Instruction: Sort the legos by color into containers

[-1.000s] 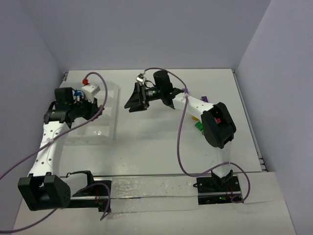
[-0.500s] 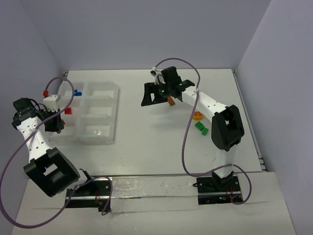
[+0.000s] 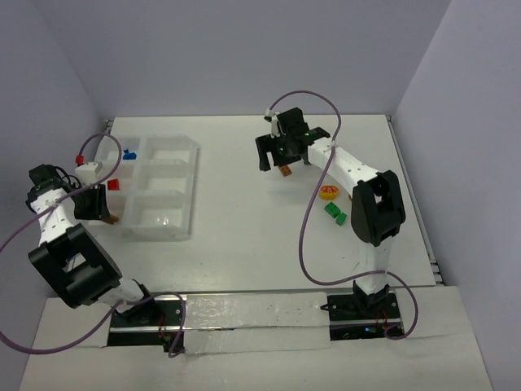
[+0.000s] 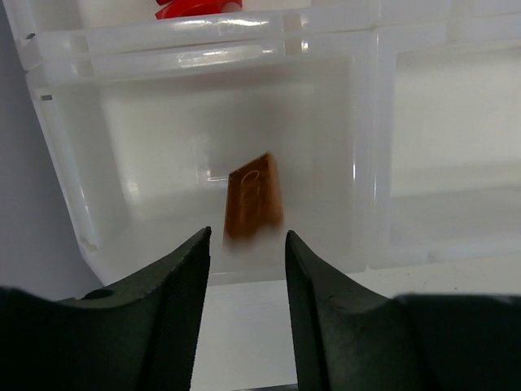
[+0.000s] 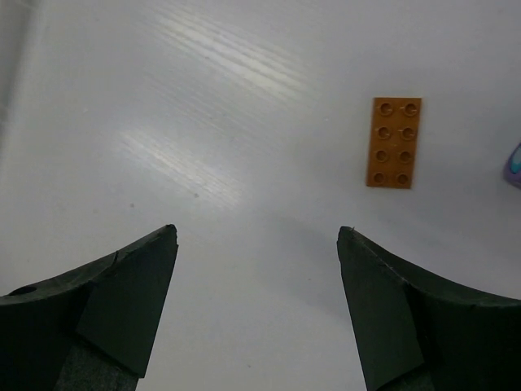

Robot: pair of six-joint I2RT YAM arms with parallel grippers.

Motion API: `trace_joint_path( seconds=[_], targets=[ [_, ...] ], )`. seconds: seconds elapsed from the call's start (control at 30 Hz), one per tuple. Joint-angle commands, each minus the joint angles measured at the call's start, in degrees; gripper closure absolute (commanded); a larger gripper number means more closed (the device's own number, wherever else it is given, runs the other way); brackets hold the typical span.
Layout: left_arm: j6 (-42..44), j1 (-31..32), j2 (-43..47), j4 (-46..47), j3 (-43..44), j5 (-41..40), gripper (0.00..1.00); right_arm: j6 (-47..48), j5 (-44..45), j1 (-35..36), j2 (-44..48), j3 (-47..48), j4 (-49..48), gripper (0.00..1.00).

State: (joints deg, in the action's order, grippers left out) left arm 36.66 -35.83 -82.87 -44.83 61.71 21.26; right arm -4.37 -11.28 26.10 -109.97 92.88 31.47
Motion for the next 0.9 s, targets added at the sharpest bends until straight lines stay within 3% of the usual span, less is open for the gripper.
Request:
trace_joint_path(
  seconds=[0.0,0.37,0.4,0.47,0.57,0.87],
  targets=[
    [0.52,-0.29,-0.37,1.94,2.41,2.65,0.5,3.66,6.41,-1.54,-3.56,4.13,1.72,0.14],
    [1.07,2.78,6.31,0.76,6.75,7.23,0.45,8.5,11.12,-4.16,-13.49,12.71,5.42,0.16],
    [0.74,3.07,6.6,1.02,6.74,7.3,0.43,8.51,11.18,-4.36,-14.49,13.55,5.8,0.16],
    [-0.51,5.78,9.56,1.9,6.57,7.5,0.28,8.77,11.11,-4.75,-16.82,16.2,6.52,0.17],
    [-2.16,8.07,11.86,2.86,6.35,7.83,0.26,9.1,12.04,-5.04,-20.15,18.93,7.31,0.18],
    [-6.95,12.37,13.52,4.05,8.95,8.18,0.25,9.38,11.55,-5.09,-26.69,26.04,11.33,0.34]
  ],
)
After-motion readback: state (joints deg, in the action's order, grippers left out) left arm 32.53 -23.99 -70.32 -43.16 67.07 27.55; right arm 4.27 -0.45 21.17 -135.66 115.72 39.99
